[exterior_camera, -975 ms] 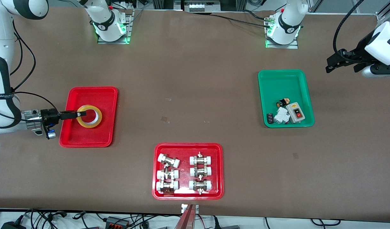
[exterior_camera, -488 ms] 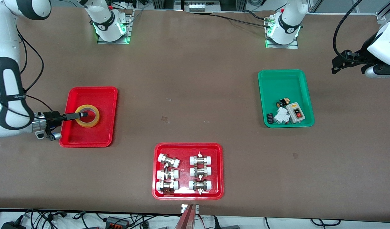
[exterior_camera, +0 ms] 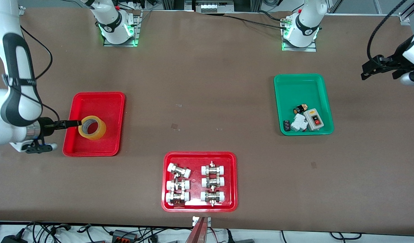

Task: Left arm passes tape to right arm into tray
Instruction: 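Open the right gripper and release the tape roll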

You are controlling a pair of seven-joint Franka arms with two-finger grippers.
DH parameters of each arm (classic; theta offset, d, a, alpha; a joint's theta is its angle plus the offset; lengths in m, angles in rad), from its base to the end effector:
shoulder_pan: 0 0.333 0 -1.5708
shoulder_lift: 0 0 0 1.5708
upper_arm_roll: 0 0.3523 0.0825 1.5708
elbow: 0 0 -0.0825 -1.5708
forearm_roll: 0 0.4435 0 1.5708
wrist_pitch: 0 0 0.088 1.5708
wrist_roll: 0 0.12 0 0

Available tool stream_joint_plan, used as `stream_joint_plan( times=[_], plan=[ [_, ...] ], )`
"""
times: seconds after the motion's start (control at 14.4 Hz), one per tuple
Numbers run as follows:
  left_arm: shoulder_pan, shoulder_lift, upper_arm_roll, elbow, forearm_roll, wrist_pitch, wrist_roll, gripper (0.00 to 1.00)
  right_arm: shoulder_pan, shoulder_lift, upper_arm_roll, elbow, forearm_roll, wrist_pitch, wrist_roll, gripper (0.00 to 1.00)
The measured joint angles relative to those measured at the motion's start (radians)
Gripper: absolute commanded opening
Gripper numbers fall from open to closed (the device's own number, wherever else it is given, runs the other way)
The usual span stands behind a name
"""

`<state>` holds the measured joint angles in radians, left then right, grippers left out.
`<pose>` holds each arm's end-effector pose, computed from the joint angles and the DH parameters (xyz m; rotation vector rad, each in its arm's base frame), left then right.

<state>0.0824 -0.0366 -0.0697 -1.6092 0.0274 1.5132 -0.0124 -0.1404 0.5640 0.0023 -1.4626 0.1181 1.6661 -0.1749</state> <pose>0.5939 0.0102 0.6448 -3.1100 -0.0404 0.0925 0.7277 -0.0882 0.3229 -2.9297 -0.0058 0.5006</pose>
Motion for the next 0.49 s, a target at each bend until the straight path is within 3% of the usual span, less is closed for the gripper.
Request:
stream_joint_plan(
  times=[0.21, 0.49],
  plan=[
    [0.012, 0.006, 0.001, 0.000, 0.000, 0.000, 0.022, 1.00, 0.043, -0.104, 0.001, 0.026, -0.031, -0.001, 0.126, 1.00],
    [0.016, 0.006, 0.001, 0.000, 0.000, 0.000, 0.027, 1.00, 0.051, -0.183, 0.001, 0.126, -0.085, -0.047, 0.132, 1.00]
  ],
)
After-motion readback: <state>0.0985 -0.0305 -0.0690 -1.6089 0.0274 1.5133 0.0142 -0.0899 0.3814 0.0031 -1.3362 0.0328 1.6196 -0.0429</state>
